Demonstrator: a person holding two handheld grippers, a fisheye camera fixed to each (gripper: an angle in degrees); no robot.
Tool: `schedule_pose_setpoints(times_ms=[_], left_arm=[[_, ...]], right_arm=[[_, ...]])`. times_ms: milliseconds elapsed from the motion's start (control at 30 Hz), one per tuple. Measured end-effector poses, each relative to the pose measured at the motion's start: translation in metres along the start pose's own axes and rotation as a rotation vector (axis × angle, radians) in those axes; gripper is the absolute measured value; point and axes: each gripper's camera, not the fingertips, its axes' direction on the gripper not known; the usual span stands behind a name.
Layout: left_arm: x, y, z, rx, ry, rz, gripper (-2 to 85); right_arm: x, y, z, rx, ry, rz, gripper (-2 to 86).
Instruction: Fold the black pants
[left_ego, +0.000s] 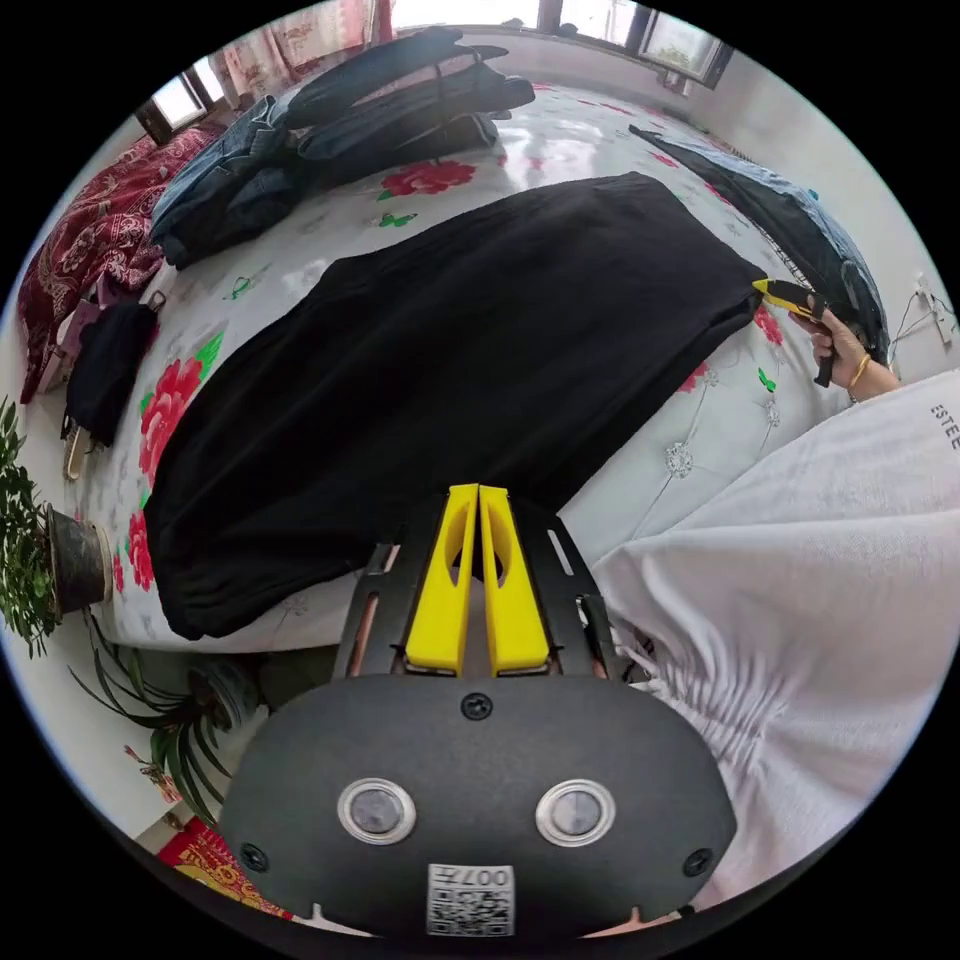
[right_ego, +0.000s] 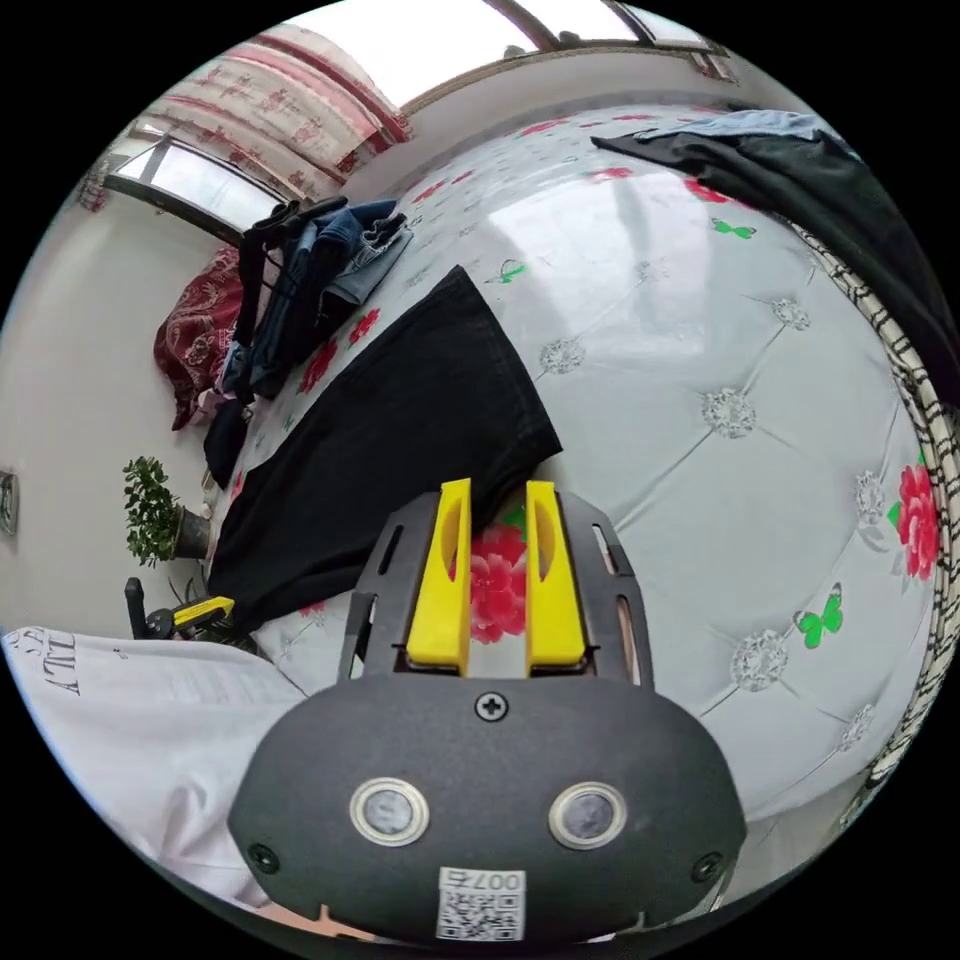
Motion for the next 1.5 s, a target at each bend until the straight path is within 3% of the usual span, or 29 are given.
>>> schedule_pose_setpoints(times_ms=[200,333,500,667,800,900,1033,1133,1167,1200,1233,1333,1433,1500], left_arm=[[-0.025,-0.008,-0.018,0.074,0.062,-0.156,-1.0],[-0.030,-0.008,-0.025,0.120,0.071,-0.215,-1.0],[0.005,-0.018,0.007,0.008,-0.003,-0.012,-1.0],[0.043,-0.024,0.050,-0.099,-0.164,0.249,-1.0],[0.053,-0.033,0.066,-0.128,-0.263,0.391,-1.0],[0.037,-0.039,0.055,-0.061,-0.252,0.334,-1.0],[0.016,-0.035,0.052,-0.002,-0.118,0.271,-1.0],[0.027,-0.026,0.093,-0.113,-0.016,0.371,-1.0],[0.038,-0.021,0.125,-0.237,-0.009,0.434,-1.0],[0.046,-0.012,0.123,-0.125,-0.061,0.484,-1.0],[0.046,-0.009,0.125,-0.129,-0.075,0.493,-1.0],[0.024,-0.007,0.121,-0.168,0.050,0.378,-0.9],[-0.015,0.009,0.103,-0.035,0.134,0.146,-0.9],[-0.060,0.029,0.098,0.052,0.203,-0.129,-0.7]], right_arm=[[0.004,-0.001,-0.011,-0.133,0.061,-0.210,0.1],[0.026,-0.004,-0.023,-0.115,0.024,-0.131,0.0],[0.071,0.017,-0.044,0.018,-0.006,0.161,1.2],[0.061,0.026,-0.073,0.157,-0.055,0.089,4.0],[0.030,0.008,-0.044,0.098,0.001,0.010,4.6],[0.025,-0.004,-0.011,-0.023,0.196,0.027,2.4],[0.023,-0.011,-0.036,0.011,0.203,-0.007,0.7],[0.023,-0.002,-0.057,0.077,0.300,0.007,0.8],[0.035,0.002,-0.051,0.039,0.318,0.050,1.1],[0.052,0.007,-0.043,-0.024,0.292,0.122,1.6],[0.061,0.010,-0.043,-0.038,0.270,0.169,2.1],[0.079,0.029,-0.079,0.150,0.129,0.291,4.2],[0.093,0.049,-0.099,0.229,0.002,0.391,6.2],[0.105,0.066,-0.093,0.237,-0.128,0.468,7.5]])
